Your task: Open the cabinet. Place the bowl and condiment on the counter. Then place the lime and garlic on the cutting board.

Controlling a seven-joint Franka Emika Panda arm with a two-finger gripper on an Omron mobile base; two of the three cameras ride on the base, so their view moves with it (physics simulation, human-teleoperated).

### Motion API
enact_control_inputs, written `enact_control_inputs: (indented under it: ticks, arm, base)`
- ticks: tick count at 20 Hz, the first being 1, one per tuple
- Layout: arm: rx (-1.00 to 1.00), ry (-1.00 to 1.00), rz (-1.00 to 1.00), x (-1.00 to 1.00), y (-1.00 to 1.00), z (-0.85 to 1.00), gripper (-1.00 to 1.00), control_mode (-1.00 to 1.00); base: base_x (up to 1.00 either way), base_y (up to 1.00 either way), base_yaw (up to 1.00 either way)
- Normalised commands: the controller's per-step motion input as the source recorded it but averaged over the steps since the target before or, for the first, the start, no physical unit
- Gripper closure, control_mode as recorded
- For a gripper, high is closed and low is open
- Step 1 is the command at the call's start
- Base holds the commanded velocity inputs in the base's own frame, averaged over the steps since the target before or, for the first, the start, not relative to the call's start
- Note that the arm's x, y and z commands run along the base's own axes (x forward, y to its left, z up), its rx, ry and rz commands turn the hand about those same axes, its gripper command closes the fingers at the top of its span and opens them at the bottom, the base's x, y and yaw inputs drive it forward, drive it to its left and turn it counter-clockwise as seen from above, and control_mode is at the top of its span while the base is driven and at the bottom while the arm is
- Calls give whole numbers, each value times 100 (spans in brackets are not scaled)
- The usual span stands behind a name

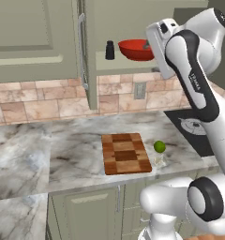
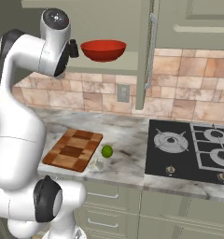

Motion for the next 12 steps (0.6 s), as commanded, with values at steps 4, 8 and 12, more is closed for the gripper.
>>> enact_control_inputs:
  ticks: [4,8,12]
  arm:
    - [0,1,-11,18,-19,-20,-100,-100]
    - [-2,2,-11,18,-22,-14,-100,-100]
    - [-1,2,-10,23,-25,-6,-100,-100]
  base:
    - [0,0,0]
    - [0,0,0]
    - [0,0,0]
